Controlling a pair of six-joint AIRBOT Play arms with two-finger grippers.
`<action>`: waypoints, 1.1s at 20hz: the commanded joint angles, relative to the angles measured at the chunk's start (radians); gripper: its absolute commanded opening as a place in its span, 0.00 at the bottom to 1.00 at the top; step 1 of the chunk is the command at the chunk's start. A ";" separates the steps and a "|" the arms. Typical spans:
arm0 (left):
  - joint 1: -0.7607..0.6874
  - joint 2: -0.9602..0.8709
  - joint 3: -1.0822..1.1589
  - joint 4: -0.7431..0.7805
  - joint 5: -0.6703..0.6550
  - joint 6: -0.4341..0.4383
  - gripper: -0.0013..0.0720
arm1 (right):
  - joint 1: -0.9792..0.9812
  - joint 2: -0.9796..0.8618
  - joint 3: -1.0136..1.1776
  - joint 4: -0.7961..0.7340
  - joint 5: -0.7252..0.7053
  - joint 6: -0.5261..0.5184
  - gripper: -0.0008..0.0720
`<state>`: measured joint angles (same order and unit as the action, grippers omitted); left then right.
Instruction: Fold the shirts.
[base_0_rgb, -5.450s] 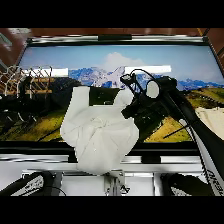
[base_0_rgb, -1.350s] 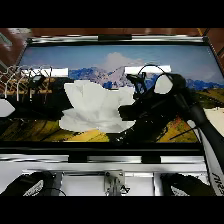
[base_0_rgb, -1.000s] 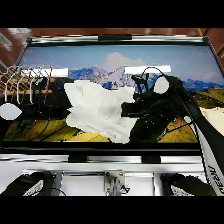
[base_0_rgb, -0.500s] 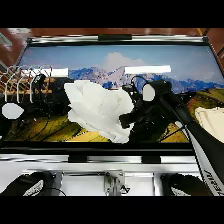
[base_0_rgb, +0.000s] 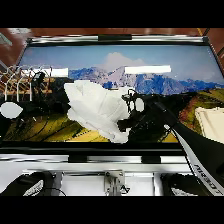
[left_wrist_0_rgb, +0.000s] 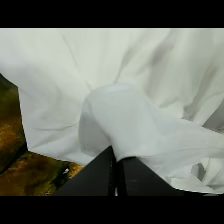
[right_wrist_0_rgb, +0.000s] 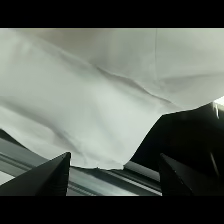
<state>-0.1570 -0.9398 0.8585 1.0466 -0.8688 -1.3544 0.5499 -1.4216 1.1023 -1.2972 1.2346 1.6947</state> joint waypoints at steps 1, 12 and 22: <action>0.001 0.001 0.023 0.000 -0.014 0.008 0.08 | 0.014 -0.072 -0.007 0.020 -0.034 -0.042 0.92; 0.001 0.001 0.122 0.039 -0.025 0.008 0.08 | 0.056 -0.061 0.014 -0.041 -0.075 -0.069 0.11; 0.039 0.016 0.291 -0.084 -0.294 0.068 0.08 | -0.018 0.198 0.474 -0.164 0.074 0.058 0.11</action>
<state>-0.1139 -0.9321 1.1095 1.0782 -1.0958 -1.3224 0.5205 -1.2522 1.4490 -1.4193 1.2388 1.6920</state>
